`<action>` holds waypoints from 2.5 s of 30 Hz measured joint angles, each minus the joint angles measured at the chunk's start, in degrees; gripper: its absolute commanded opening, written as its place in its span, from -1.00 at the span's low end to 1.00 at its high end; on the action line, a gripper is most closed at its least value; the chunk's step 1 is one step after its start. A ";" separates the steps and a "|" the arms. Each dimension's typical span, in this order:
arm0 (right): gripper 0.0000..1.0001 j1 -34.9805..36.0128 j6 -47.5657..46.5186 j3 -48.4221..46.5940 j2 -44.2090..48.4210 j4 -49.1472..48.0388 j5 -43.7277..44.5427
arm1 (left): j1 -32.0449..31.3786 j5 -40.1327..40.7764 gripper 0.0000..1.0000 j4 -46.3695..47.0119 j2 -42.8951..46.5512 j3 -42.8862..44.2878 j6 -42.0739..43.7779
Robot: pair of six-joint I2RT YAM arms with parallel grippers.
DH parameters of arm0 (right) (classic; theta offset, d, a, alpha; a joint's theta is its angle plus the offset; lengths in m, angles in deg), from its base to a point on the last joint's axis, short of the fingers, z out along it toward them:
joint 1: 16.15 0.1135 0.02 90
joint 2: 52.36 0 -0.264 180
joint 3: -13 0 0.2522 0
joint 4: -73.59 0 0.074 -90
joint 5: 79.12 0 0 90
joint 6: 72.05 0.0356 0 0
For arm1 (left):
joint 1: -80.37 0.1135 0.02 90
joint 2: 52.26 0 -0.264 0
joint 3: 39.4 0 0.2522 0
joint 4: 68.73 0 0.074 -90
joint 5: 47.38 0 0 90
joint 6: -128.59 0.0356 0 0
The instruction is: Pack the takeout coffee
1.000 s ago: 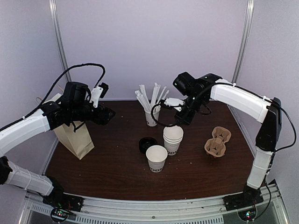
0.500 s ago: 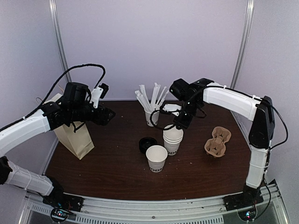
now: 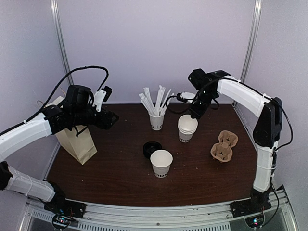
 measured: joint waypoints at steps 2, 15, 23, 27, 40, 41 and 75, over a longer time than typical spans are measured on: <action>-1.00 -3.82 0.17 -3.98 -1.73 1.07 -0.46 | 0.00 -0.02 0.45 0.00 0.00 0.00 0.02; -0.86 -18.45 5.09 -18.47 -13.73 4.83 -3.76 | 0.00 -0.87 0.46 0.00 -0.02 0.00 -0.22; -0.19 -20.83 7.37 -19.82 -14.47 5.66 -6.95 | 0.00 -1.09 0.46 0.02 -1.07 0.00 -0.46; -0.18 -21.00 7.85 -20.04 -13.90 5.68 -7.58 | 0.04 -2.14 0.44 0.02 -2.01 0.00 -0.46; -0.24 -19.17 1.44 10.91 19.15 -3.98 -21.14 | -0.15 -18.97 0.14 -3.17 -12.28 4.94 0.17; -0.25 -17.84 -0.33 13.86 21.68 -4.61 -22.93 | -0.42 -19.23 0.14 -3.82 -13.68 6.10 0.20; -0.41 29.22 -27.56 18.14 7.23 -2.69 -9.70 | -1.90 -14.84 0.35 -10.95 -20.74 9.29 0.00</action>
